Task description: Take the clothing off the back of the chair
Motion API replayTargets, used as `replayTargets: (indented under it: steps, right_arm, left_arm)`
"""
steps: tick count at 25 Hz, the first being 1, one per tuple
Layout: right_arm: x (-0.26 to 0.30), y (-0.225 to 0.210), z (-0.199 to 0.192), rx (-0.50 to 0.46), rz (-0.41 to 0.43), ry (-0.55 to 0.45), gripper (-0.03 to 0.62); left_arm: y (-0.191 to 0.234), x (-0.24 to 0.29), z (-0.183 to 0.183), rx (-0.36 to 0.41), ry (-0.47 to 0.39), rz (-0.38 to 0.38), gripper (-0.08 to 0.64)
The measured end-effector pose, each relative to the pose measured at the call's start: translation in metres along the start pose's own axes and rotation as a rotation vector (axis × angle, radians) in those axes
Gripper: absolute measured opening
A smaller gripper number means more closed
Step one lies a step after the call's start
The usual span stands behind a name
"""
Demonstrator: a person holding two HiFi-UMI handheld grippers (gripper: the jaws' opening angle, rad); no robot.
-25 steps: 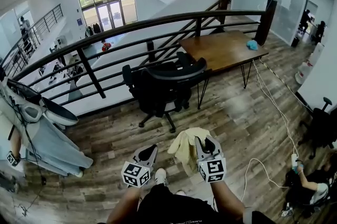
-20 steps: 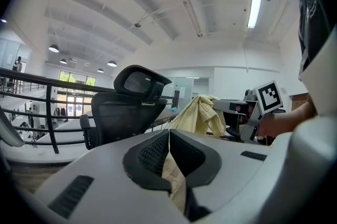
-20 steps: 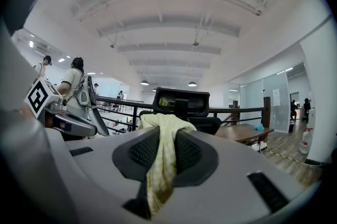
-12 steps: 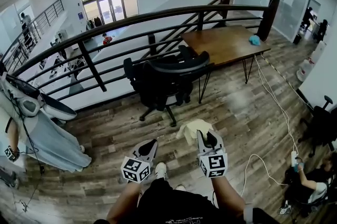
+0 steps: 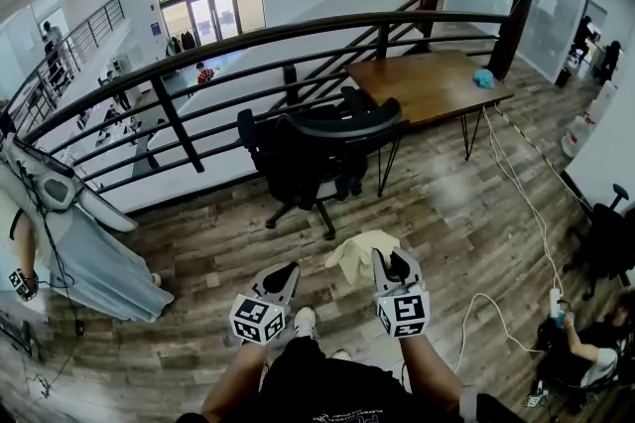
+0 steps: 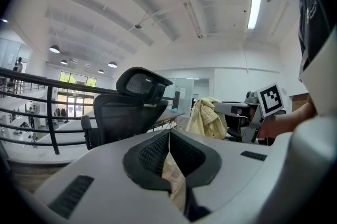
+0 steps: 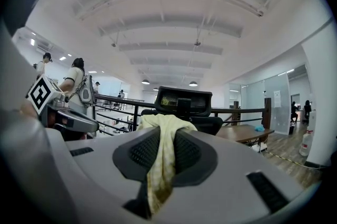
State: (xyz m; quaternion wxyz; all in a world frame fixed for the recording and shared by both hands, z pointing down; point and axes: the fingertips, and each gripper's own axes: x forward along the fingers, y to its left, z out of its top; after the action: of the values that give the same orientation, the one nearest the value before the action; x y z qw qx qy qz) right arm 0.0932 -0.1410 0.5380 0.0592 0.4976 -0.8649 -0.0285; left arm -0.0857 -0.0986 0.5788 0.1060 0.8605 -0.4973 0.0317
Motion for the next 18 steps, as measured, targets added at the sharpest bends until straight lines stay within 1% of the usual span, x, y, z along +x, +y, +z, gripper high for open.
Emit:
replayTargets:
  steps: [7, 18]
  right_arm:
    - [0.0033, 0.0027, 0.0043, -0.018, -0.007, -0.006, 0.066]
    - [0.0037, 0.0012, 0.0037, -0.027, -0.012, 0.003, 0.066]
  left_arm:
    - [0.0056, 0.0020, 0.0028, 0.001, -0.019, -0.006, 0.014]
    - [0.0057, 0.0082, 0.0026, -0.006, -0.021, -0.019, 0.014]
